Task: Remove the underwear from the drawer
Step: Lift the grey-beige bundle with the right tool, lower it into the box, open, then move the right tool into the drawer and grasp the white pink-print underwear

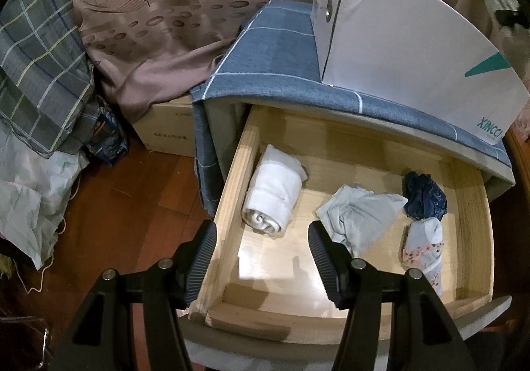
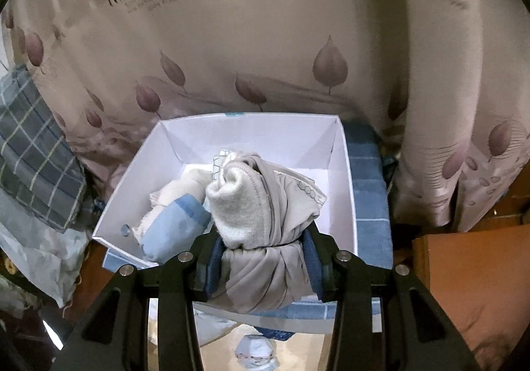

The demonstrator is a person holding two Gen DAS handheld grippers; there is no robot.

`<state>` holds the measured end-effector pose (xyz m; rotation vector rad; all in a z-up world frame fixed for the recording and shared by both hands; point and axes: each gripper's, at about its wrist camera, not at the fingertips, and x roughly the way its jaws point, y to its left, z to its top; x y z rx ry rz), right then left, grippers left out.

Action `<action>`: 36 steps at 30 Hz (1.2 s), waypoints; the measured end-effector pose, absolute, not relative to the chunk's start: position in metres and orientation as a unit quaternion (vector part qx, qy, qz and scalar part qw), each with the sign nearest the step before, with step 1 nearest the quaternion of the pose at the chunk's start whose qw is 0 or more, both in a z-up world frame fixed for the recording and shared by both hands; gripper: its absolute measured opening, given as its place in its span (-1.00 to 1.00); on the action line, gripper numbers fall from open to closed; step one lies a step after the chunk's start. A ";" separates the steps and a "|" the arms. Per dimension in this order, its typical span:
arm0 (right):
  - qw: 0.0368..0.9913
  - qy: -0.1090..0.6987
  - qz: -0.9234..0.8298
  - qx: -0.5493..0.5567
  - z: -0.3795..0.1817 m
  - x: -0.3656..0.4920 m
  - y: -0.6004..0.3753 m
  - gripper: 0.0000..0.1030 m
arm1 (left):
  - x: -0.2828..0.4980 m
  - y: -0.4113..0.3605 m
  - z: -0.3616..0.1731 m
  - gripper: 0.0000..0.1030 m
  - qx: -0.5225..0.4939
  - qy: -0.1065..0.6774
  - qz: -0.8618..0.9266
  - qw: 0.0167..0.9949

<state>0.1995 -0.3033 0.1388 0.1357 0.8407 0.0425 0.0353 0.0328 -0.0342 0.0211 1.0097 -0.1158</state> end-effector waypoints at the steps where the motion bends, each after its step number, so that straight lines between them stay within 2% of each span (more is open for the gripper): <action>1: 0.908 0.413 0.020 0.065 0.136 0.205 -0.303 -0.23 | 0.036 0.033 -0.034 0.14 0.009 0.484 -0.055 0.874; 12: 0.879 0.475 -0.003 0.038 0.088 0.243 -0.306 -0.21 | 0.037 0.038 -0.035 0.14 -0.002 0.485 -0.053 0.873; 19: 0.869 0.493 -0.005 0.043 0.073 0.245 -0.309 -0.10 | 0.038 0.039 -0.036 0.14 -0.003 0.486 -0.052 0.873; 22: 0.871 0.490 -0.005 0.048 0.077 0.242 -0.308 0.10 | 0.037 0.038 -0.036 0.14 -0.002 0.486 -0.052 0.872; 32: 0.885 0.460 0.043 0.059 0.122 0.181 -0.302 0.19 | 0.037 0.045 -0.037 0.14 -0.017 0.487 -0.047 0.872; 36: 0.879 0.470 0.072 0.041 0.122 0.145 -0.289 0.21 | 0.038 0.048 -0.037 0.14 -0.026 0.491 -0.047 0.870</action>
